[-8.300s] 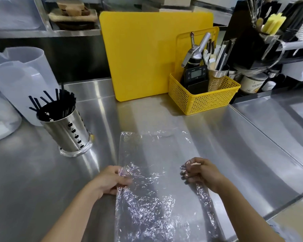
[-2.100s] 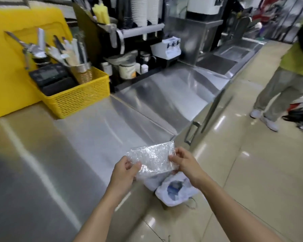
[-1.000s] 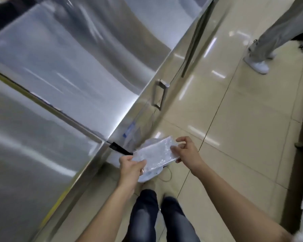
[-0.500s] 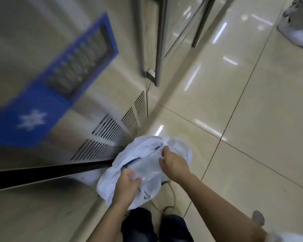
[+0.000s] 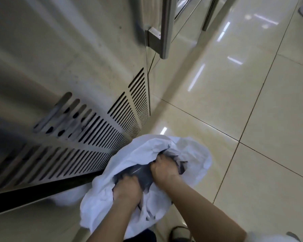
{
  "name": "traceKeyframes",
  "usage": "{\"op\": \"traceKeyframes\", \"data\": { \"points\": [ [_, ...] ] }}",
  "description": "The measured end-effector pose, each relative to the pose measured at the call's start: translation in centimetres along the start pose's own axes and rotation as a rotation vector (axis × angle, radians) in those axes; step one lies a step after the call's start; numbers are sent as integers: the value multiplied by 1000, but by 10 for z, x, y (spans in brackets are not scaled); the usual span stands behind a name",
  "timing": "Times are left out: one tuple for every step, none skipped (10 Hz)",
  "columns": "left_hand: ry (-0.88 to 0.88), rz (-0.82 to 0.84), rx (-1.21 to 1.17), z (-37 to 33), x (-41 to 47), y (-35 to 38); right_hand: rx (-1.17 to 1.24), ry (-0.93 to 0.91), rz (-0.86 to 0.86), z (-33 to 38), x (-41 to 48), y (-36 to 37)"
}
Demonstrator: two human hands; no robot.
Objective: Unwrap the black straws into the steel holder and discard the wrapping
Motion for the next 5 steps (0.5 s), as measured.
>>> {"op": "traceKeyframes", "data": {
  "points": [
    [56, -64, -91, 0, -19, -11, -25, -69, -30, 3, -23, -25],
    [125, -84, -153, 6, -55, -29, 68, -146, -52, 4, -59, -60],
    [184, -174, -179, 16, -107, -58, 146, -165, -90, 1, -103, -101],
    [192, -276, -195, 25, -166, -93, 166, -172, -101, -2, -147, -142],
    [217, -421, -226, 32, -238, -134, 200, -188, -215, -5, -202, -197]
  ]
}}
Point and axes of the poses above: each hand's wrist, its own x-axis towards the middle knuckle, its own y-axis out of the palm, z = x × y, the point moved 7 cm from there along x, towards the middle knuckle, and after that the axes turned 1 degree about z, right-handed, at the moved point
